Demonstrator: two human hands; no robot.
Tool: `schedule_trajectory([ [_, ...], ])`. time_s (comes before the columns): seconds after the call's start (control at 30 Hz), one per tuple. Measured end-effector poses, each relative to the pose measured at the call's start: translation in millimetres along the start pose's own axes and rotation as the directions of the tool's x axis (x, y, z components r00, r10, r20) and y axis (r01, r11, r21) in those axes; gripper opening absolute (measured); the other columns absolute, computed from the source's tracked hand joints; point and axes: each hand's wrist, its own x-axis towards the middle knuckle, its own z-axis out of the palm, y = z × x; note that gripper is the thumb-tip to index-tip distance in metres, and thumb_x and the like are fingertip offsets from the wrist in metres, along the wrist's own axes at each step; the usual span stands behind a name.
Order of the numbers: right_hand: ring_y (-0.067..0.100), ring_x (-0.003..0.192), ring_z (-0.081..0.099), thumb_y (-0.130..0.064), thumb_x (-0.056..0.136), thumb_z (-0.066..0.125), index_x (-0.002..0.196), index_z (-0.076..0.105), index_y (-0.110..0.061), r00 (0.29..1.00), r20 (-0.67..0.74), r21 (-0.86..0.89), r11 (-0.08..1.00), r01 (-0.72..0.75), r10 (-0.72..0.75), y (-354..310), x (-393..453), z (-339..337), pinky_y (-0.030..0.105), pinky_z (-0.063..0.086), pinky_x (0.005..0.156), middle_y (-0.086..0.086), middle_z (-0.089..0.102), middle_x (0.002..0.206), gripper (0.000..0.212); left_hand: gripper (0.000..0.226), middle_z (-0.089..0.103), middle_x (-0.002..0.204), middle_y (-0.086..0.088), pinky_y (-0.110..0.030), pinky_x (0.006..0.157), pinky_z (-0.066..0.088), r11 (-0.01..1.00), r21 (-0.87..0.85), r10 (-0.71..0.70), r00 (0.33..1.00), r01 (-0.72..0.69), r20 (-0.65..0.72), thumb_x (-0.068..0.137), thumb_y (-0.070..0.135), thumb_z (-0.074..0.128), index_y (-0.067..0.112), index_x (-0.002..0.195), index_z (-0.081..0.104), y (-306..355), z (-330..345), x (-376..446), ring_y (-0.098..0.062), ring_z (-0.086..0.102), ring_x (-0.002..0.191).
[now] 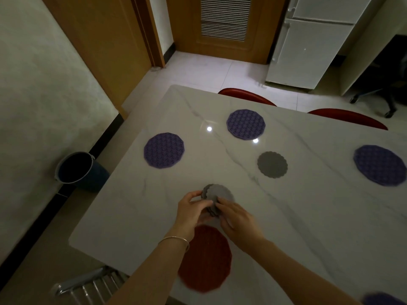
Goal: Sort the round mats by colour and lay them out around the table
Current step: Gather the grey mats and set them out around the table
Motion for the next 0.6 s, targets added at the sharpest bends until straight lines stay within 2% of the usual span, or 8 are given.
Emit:
schedule_trajectory([
  [0.03, 0.020, 0.122, 0.054, -0.009, 0.087, 0.055, 0.127, 0.056, -0.014, 0.999, 0.042, 0.029, 0.999, -0.029, 0.027, 4.0, 1.0, -1.8, 0.035, 0.046, 0.102, 0.003, 0.054, 0.136, 0.041, 0.034, 0.069, 0.095, -0.017, -0.035, 0.055, 0.059, 1.000, 0.018, 0.005, 1.000, -0.005, -0.007, 0.078, -0.006, 0.070, 0.010, 0.106, 0.061, -0.9, 0.5, -0.5, -0.032, 0.070, 0.079],
  [0.1, 0.022, 0.116, 0.057, -0.001, 0.085, 0.047, 0.129, 0.053, -0.020, 0.993, 0.069, 0.102, 0.989, -0.104, 0.097, 12.5, 4.8, -11.4, 0.031, 0.045, 0.099, 0.003, 0.056, 0.134, 0.049, 0.035, 0.066, 0.100, -0.018, -0.037, 0.057, 0.059, 1.000, 0.020, 0.002, 1.000, -0.002, -0.016, 0.079, -0.013, 0.065, 0.010, 0.105, 0.058, -2.9, 0.3, 0.0, -0.035, 0.068, 0.084],
  [0.17, 0.023, 0.116, 0.055, 0.006, 0.080, 0.046, 0.128, 0.053, -0.018, 0.986, -0.022, 0.113, 0.980, -0.163, 0.166, 25.4, 13.1, -27.5, 0.029, 0.042, 0.098, 0.006, 0.056, 0.133, 0.055, 0.035, 0.063, 0.105, -0.020, -0.037, 0.058, 0.060, 1.000, 0.005, -0.001, 1.000, 0.001, -0.006, 0.079, -0.016, 0.062, 0.010, 0.102, 0.058, -3.9, -1.4, 0.6, -0.037, 0.067, 0.085],
  [0.27, 0.026, 0.128, 0.042, 0.004, 0.080, 0.051, 0.131, 0.047, -0.016, 0.937, -0.166, -0.009, 0.950, -0.312, 0.306, 55.5, 33.7, -57.1, 0.036, 0.040, 0.100, 0.008, 0.047, 0.139, 0.055, 0.036, 0.062, 0.106, -0.020, -0.033, 0.053, 0.059, 1.000, -0.015, 0.004, 1.000, -0.003, 0.015, 0.077, -0.016, 0.063, 0.013, 0.099, 0.060, -5.1, -2.4, 0.6, -0.035, 0.067, 0.082],
  [0.33, 0.029, 0.135, 0.028, -0.009, 0.084, 0.056, 0.139, 0.035, -0.014, 0.897, -0.113, -0.150, 0.885, -0.441, 0.428, 78.4, 48.8, -74.8, 0.041, 0.037, 0.102, 0.011, 0.031, 0.149, 0.059, 0.036, 0.064, 0.104, -0.018, -0.033, 0.053, 0.059, 1.000, -0.024, 0.007, 1.000, -0.007, 0.007, 0.077, -0.015, 0.064, 0.014, 0.098, 0.061, -6.2, -1.3, 0.3, -0.034, 0.068, 0.084],
  [0.43, 0.033, 0.140, 0.016, -0.026, 0.088, 0.056, 0.145, 0.017, -0.010, 0.854, -0.012, -0.350, 0.798, -0.491, 0.521, 106.4, 61.5, -89.2, 0.046, 0.031, 0.109, 0.014, 0.011, 0.155, 0.071, 0.035, 0.066, 0.103, -0.016, -0.032, 0.054, 0.058, 0.999, -0.033, 0.006, 1.000, -0.006, -0.003, 0.077, -0.012, 0.065, 0.016, 0.098, 0.061, -8.8, 0.5, 0.6, -0.033, 0.069, 0.085],
  [0.5, 0.034, 0.139, 0.017, -0.030, 0.091, 0.054, 0.146, 0.013, -0.010, 0.849, 0.033, -0.400, 0.785, -0.472, 0.528, 119.0, 64.9, -91.9, 0.046, 0.031, 0.110, 0.015, 0.008, 0.155, 0.072, 0.036, 0.066, 0.103, -0.015, -0.031, 0.053, 0.058, 0.999, -0.041, 0.005, 1.000, -0.006, -0.008, 0.077, -0.012, 0.065, 0.016, 0.100, 0.061, -9.9, 2.2, 1.6, -0.034, 0.069, 0.085],
  [0.6, 0.038, 0.131, 0.031, -0.028, 0.093, 0.048, 0.143, 0.018, -0.010, 0.847, 0.090, -0.475, 0.770, -0.426, 0.524, 129.2, 68.3, -90.4, 0.049, 0.042, 0.101, 0.018, 0.018, 0.151, 0.062, 0.036, 0.067, 0.101, -0.013, -0.032, 0.053, 0.058, 0.999, -0.045, 0.007, 1.000, -0.007, -0.012, 0.077, -0.012, 0.065, 0.016, 0.100, 0.061, -9.1, 6.2, 2.7, -0.034, 0.069, 0.086],
])
